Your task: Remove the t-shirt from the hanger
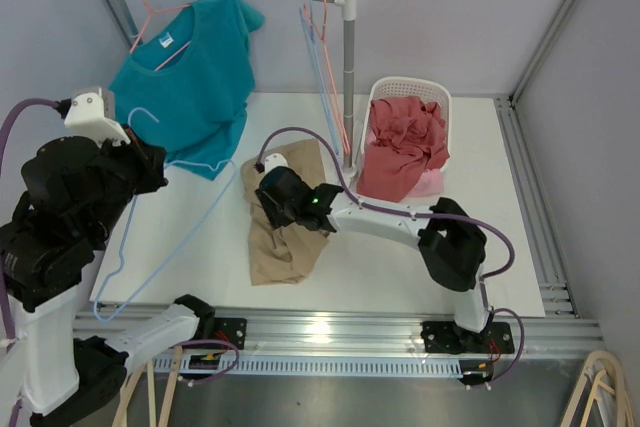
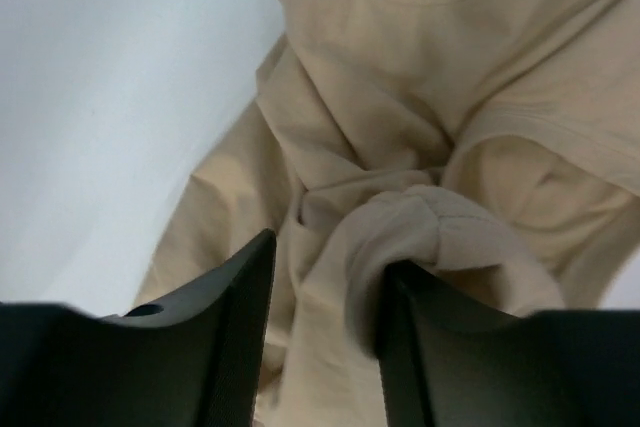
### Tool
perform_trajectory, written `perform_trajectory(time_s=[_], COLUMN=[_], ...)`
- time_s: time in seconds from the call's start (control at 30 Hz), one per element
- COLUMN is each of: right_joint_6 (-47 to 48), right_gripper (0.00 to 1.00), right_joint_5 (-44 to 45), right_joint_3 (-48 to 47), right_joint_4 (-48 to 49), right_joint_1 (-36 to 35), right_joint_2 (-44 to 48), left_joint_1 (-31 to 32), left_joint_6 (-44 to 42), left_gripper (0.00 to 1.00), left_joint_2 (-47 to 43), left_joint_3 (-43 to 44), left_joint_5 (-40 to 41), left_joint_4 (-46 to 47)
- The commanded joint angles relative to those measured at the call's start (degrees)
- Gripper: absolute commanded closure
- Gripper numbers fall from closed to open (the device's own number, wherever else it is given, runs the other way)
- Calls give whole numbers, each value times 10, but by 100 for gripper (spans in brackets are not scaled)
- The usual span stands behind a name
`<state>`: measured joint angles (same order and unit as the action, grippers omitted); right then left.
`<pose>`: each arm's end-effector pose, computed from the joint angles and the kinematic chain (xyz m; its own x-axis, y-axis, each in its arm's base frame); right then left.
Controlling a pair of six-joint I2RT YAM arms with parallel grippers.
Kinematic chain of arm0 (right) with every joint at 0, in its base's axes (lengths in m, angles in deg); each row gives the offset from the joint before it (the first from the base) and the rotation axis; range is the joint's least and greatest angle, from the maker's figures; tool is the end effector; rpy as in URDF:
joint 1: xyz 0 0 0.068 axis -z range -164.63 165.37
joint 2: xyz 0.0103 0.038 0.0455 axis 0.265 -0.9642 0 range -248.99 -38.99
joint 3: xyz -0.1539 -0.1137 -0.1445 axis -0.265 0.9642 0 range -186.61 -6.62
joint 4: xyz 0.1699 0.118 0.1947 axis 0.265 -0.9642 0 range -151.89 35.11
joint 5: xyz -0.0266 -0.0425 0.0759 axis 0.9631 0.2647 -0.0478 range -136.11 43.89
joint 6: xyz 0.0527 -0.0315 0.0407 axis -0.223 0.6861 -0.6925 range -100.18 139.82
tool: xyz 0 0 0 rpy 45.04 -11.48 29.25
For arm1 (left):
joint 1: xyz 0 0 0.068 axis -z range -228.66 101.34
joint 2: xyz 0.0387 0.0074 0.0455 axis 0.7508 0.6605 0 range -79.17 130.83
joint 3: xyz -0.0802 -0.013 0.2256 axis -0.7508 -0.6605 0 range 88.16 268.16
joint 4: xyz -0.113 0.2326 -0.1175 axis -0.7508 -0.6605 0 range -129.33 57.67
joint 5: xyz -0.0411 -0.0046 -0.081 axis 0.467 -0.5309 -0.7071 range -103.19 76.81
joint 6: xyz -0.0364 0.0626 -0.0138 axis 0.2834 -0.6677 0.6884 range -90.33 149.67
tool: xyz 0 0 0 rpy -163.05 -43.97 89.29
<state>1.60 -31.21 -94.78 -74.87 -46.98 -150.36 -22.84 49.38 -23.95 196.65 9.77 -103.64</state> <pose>0.2331 0.4107 0.1851 -0.5422 -0.3838 -0.7475 -0.6311 0.7733 0.0608 0.1240 -0.0333 0.5131 -0.2851 -0.2069 -0.9359 -0.0309 0.9779 -0.2068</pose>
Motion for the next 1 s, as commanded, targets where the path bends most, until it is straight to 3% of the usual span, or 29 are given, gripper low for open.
perform_trajectory(time_s=[0.0, 0.1, 0.23, 0.47, 0.67, 0.73, 0.77, 0.8, 0.87, 0.93, 0.97], right_joint_6=[-4, -7, -8, 2, 4, 2, 1, -1, -4, -6, -7], right_gripper=[35, 16, 4, 2, 7, 17, 31, 60, 85, 100, 100], right_joint_5=[-36, -68, -53, -60, -94, -117, -125, -130, -143, -143, -152], right_joint_3=[-57, -81, -99, -118, -134, -131, -130, -124, -109, -77, -67], right_joint_4=[-53, -78, -129, -172, -192, -189, -189, -187, -175, -163, -160], right_joint_1=[3, 6, 6, 9, 13, 15, 17, 19, 20, 21, 20], right_joint_2=[-51, -86, -111, -148, -198, -203, -205, -203, -185, -165, -138], left_joint_1=[-11, -15, -24, -38, -43, -46, -46, -47, -47, -48, -48], left_joint_6=[-27, -31, -35, -38, -41, -43, -42, -42, -43, -44, -45], left_gripper=[99, 99, 99, 99, 99, 99, 99, 99, 99, 99, 99], left_joint_2=[14, 16, 22, 38, 65, 71, 74, 78, 82, 88, 90], left_joint_3=[7, 2, 2, -2, 10, 22, 25, 34, 37, 42, 44], left_joint_5=[40, 45, 42, 33, 12, 13, 16, 16, 17, 20, 22], left_joint_4=[31, 36, 40, 67, 103, 105, 104, 105, 104, 105, 107])
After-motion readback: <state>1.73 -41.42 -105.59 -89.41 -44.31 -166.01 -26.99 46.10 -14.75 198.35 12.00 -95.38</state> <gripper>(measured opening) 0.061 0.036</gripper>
